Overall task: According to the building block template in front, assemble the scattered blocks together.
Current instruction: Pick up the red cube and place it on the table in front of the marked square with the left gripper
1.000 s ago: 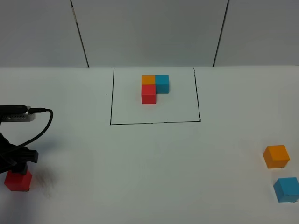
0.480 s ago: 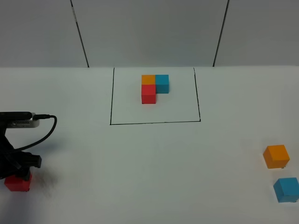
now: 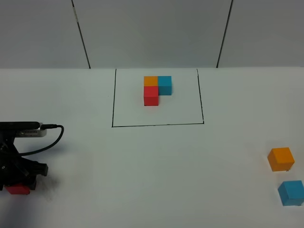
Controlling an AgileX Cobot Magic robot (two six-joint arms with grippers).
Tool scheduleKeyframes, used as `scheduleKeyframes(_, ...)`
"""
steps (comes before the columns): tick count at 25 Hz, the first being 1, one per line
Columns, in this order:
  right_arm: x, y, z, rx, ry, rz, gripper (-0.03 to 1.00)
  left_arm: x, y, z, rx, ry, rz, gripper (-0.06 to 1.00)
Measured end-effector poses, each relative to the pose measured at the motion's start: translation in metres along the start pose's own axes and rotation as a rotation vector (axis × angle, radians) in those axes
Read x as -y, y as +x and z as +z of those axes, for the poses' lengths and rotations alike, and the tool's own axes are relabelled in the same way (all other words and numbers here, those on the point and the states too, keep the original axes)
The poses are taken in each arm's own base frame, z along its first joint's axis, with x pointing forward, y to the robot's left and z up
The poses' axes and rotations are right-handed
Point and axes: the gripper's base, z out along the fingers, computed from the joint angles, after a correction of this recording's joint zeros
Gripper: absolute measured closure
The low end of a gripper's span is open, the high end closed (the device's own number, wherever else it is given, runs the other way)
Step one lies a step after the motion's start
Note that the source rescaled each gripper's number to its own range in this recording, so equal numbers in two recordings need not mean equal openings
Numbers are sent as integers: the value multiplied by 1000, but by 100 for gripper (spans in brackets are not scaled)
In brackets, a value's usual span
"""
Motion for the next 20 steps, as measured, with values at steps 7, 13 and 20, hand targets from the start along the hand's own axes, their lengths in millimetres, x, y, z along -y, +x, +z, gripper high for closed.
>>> scheduleKeyframes(7,0,0,0,0,0,0,97,1,-2,3,14,4,2,25)
scheduleKeyframes(13,0,0,0,0,0,0,97,1,-2,4,15,3,3,25)
scheduleKeyframes(20,0,0,0,0,0,0,97,1,-4,3,34,6,4,25)
